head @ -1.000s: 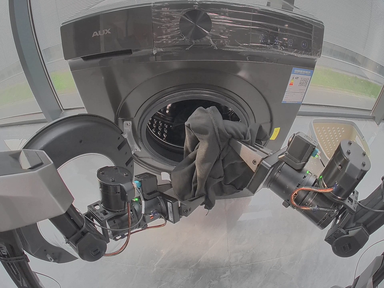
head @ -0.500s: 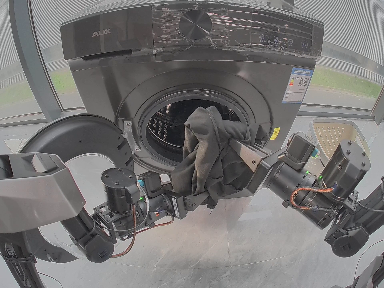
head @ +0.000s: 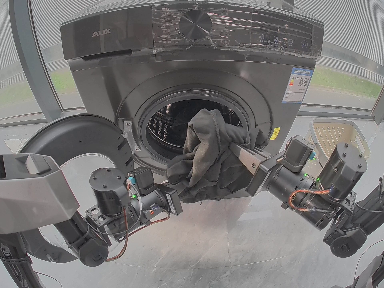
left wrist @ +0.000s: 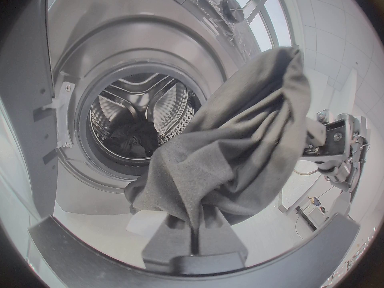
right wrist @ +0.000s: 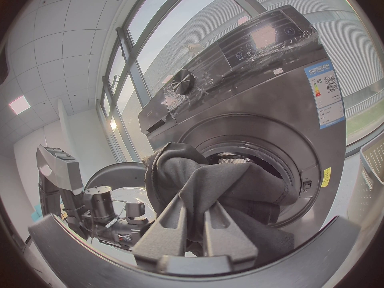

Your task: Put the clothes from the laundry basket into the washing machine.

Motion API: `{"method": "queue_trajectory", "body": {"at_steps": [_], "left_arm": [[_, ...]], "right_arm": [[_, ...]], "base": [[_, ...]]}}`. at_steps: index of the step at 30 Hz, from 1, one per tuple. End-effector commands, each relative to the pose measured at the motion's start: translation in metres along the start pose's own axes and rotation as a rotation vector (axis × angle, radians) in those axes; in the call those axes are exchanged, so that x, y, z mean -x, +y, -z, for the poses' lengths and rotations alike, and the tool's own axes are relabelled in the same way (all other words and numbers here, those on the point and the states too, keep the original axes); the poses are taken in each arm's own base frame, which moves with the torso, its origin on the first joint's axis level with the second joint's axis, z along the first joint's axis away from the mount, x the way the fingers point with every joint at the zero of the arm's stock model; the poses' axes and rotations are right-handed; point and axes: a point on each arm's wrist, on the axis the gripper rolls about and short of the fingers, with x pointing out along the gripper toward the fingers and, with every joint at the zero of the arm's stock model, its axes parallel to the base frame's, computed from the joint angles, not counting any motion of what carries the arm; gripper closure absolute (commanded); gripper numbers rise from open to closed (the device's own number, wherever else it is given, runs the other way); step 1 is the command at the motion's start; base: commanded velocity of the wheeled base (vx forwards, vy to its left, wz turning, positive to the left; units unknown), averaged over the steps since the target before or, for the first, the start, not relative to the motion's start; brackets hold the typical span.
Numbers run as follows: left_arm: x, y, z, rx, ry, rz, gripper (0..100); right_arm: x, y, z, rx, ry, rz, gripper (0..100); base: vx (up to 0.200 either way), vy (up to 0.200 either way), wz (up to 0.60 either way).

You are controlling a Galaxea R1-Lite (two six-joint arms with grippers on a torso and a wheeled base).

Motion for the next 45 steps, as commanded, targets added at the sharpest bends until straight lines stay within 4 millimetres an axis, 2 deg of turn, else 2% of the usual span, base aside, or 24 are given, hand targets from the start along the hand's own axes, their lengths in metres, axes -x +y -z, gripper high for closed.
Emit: {"method": "queue_trajectory", "body": {"at_steps": [1,5,6,12,15,20,34,45], "left_arm": [[0.021,-0.010,-0.007,-0.011,-0.032,0.024,100],[0.035,-0.020,-0.008,-0.015,-0.041,0.035,100],[0.038,-0.023,-0.010,-0.017,-0.048,0.037,100],[0.046,-0.036,-0.025,-0.025,-0.107,0.073,100],[0.044,-0.042,-0.034,-0.031,-0.144,0.097,100],[0.038,-0.043,-0.036,-0.031,-0.158,0.103,100],[0.035,-0.043,-0.039,-0.032,-0.175,0.106,100],[0.037,-0.044,-0.039,-0.032,-0.170,0.124,100]], "right_arm": [[-0.003,-0.005,0.012,0.006,0.040,0.017,100],[-0.006,-0.010,0.020,0.009,0.063,0.034,100],[-0.007,-0.012,0.022,0.010,0.067,0.041,0],[-0.007,-0.029,0.033,0.026,0.120,0.100,0],[0.003,-0.036,0.047,0.055,0.192,0.124,0],[0.016,-0.038,0.062,0.061,0.272,0.137,0],[0.012,-0.034,0.072,0.080,0.301,0.116,0],[-0.002,-0.037,0.061,0.078,0.230,0.122,0]], "base": [[0.000,0.000,0.00],[0.000,0.000,0.00],[0.000,0.000,0.00],[0.000,0.000,0.00],[0.000,0.000,0.00],[0.000,0.000,0.00],[0.000,0.000,0.00],[0.000,0.000,0.00]]}}
